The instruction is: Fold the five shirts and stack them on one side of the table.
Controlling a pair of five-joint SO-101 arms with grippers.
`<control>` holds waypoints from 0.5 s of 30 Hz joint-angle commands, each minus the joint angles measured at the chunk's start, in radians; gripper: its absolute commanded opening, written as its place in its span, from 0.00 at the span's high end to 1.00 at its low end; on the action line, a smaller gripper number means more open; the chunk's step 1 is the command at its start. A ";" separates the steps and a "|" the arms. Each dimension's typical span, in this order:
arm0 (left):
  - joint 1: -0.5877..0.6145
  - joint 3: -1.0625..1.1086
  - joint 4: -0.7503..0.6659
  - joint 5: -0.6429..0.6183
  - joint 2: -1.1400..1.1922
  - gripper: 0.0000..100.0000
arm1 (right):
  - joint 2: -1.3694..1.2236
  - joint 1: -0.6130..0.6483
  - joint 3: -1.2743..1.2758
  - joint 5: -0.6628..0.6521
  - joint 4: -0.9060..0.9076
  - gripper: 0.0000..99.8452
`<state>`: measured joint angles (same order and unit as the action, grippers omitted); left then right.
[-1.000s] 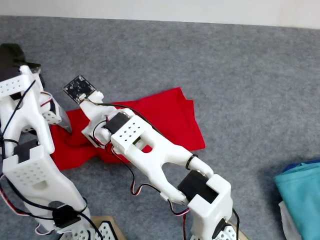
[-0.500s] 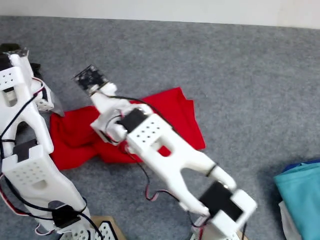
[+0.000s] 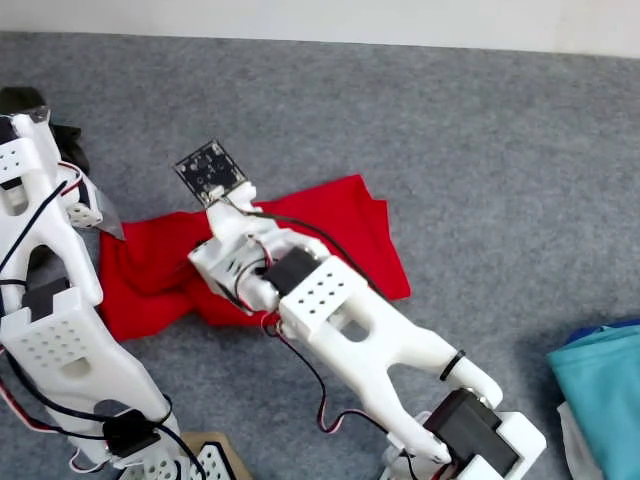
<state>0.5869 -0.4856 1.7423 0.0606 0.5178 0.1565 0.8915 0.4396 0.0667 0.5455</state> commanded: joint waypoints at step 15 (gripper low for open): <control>0.024 -0.013 0.005 -0.009 -0.008 0.75 | -0.358 -0.001 -0.232 0.025 -0.071 0.80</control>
<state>0.5961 -0.4856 1.7423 0.0606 0.5178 -0.1933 0.8945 0.2770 0.0821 0.4933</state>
